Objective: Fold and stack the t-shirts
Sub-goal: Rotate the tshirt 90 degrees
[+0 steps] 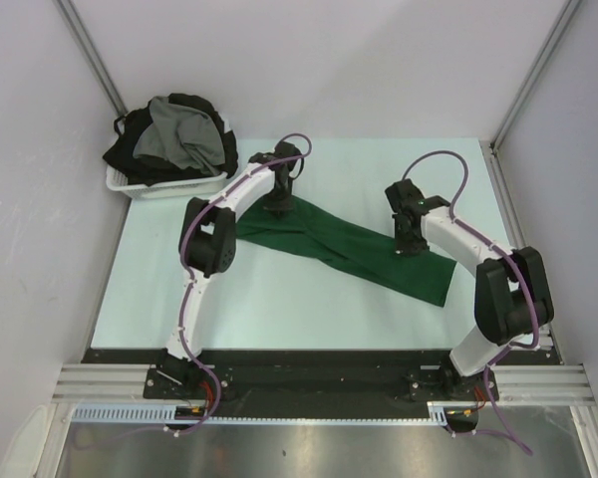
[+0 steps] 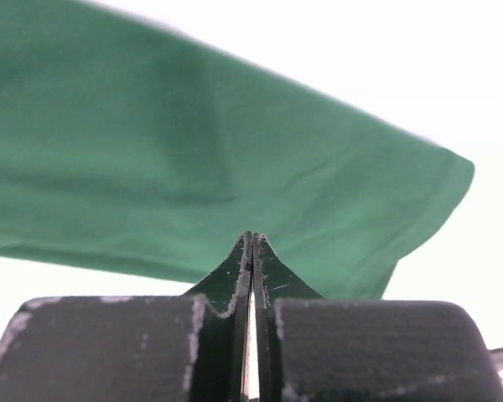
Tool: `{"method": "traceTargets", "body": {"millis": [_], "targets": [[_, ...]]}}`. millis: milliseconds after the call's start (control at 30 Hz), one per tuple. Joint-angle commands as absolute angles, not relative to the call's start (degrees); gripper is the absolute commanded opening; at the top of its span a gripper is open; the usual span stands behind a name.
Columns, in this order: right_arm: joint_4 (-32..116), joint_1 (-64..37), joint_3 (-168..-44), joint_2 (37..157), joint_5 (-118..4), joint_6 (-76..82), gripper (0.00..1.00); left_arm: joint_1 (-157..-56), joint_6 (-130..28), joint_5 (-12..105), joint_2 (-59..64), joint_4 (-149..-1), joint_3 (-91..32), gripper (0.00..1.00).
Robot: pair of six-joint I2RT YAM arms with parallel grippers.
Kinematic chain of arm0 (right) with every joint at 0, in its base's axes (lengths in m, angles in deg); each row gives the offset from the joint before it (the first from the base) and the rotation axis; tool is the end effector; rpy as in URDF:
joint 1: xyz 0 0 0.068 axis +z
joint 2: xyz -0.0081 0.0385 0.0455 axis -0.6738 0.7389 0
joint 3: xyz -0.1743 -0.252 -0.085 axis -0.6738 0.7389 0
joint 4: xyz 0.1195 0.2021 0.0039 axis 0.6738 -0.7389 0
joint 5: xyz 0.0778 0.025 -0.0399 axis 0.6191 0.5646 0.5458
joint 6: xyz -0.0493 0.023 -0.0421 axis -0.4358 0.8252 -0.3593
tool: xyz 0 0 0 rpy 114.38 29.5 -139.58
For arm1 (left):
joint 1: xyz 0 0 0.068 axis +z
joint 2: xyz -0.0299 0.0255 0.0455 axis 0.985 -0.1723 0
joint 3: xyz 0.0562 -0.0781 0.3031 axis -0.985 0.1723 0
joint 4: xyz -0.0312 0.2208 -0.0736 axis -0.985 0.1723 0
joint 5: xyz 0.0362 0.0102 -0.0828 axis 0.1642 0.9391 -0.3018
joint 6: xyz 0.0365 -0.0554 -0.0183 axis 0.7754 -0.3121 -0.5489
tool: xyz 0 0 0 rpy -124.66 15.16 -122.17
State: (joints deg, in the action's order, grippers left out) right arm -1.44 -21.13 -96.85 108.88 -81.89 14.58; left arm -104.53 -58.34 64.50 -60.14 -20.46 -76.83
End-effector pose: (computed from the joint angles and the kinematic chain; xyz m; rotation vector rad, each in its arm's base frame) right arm 0.2848 0.0929 0.2608 0.0071 2.7116 -0.2280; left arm 0.4743 -0.2056 0.1917 0.0925 2.7613 0.0406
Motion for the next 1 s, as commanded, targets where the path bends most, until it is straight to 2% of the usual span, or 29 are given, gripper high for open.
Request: {"method": "traceTargets", "body": {"millis": [0,467,967], "targets": [[-0.9,-24.6,-95.8,109.1,-84.7,13.5,0.00,-103.8,-57.7,64.8,-55.2,-20.5,-76.2,0.00],[4.1,-25.9,-87.7,111.4,-81.9,17.0,0.00,-103.8,-57.0,65.5,-52.4,-20.3,-73.9,0.00],[5.1,-25.0,-85.1,110.9,-80.4,17.4,0.00,-103.5,-57.3,63.1,-58.3,-20.7,-75.5,0.00]]}}
